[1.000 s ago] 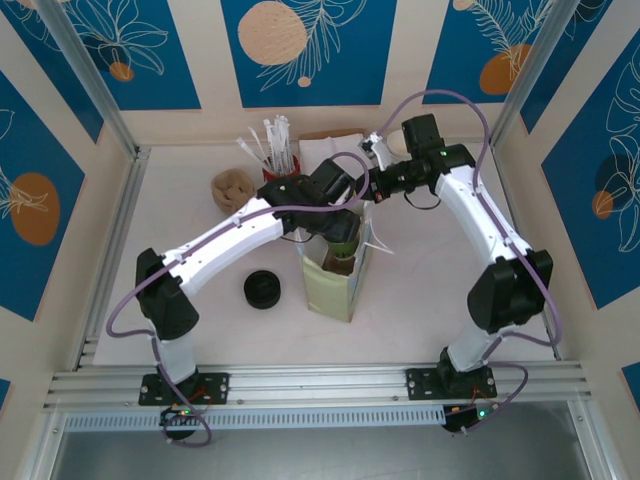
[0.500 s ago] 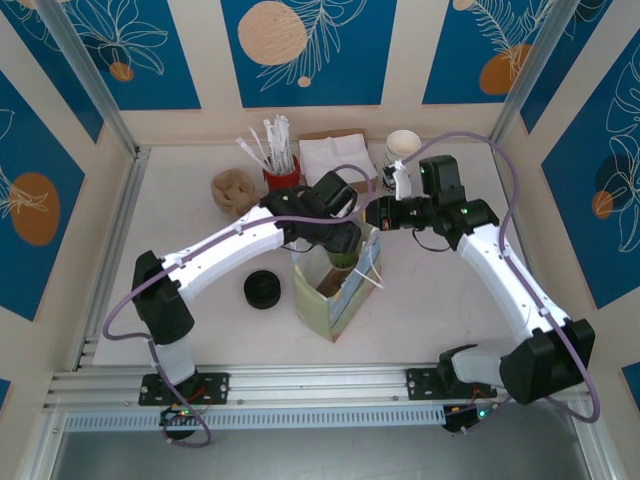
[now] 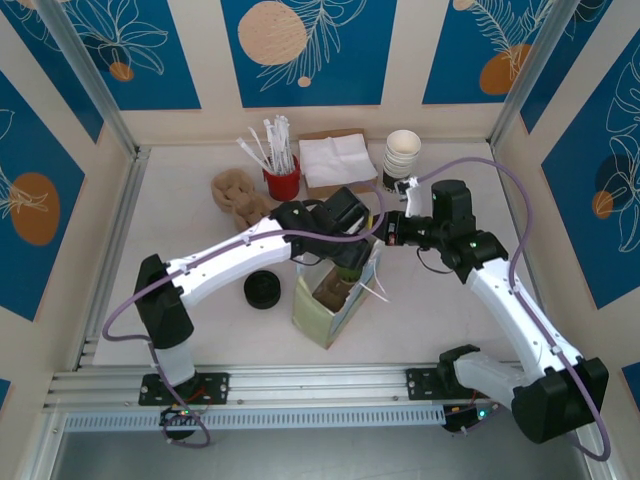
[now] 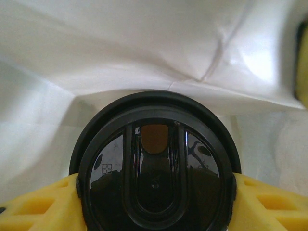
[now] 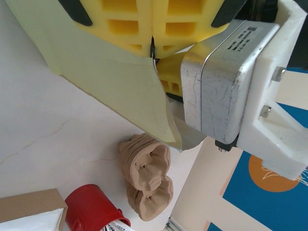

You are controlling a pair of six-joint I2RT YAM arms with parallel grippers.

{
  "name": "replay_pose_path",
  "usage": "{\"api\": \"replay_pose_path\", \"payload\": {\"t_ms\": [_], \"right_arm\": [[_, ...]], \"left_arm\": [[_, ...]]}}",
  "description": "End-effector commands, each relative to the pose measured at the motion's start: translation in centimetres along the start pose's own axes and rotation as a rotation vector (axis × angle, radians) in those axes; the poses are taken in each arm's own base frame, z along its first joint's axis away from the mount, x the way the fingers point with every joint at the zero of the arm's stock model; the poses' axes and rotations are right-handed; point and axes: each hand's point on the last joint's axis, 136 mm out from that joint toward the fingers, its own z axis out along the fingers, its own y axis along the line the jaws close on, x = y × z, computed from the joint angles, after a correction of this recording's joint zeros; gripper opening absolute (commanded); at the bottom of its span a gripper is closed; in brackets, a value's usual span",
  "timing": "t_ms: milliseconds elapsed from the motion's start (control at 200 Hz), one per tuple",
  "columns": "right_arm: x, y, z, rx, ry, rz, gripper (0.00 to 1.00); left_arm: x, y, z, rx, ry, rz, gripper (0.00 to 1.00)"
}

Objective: Pack the takeout coffee

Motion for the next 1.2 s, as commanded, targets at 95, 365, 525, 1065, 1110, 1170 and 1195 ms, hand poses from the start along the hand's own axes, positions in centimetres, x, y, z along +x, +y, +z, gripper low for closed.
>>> {"api": "replay_pose_path", "payload": {"t_ms": [95,365,525,1065,1110,1170,1195], "right_arm": [[-0.3,0.0,-0.9,-0.011,-0.071,0.016,0.01],[-0.4,-0.7,-1.1,-0.010,-0.094,0.034,0.01],[-1.4,-0.2,-1.1,-0.023,-0.122,0.019,0.01],[-3.6,0.6,-1.2,-0.056,-0.143,-0.057,0.00],[-3.9,0.7,-1.4,-0.055,-0.152,-0.061,0.00],[-4.3,0.8,-1.6,-0.049,-0.161,-0.068,0.00],[-4.5,0.9,-1.6,-0.049,-0.162,-0.074,0.00]], "left_arm": [[1.3,-1.9,-0.5,0.025,-0.002,0.062,0.64],[2.4,-3.3,-0.1,0.042,0.026,0.118,0.65],[2.6,-3.8,0.0,0.051,0.037,0.154,0.65],[0.7,-1.1,-0.7,0.005,0.011,0.166,0.65],[0.3,-1.1,-1.0,0.018,0.003,0.159,0.66],[-0.3,-1.1,-1.4,0.033,-0.010,0.150,0.65],[-0.4,-1.1,-1.5,0.036,-0.015,0.151,0.65]]}}
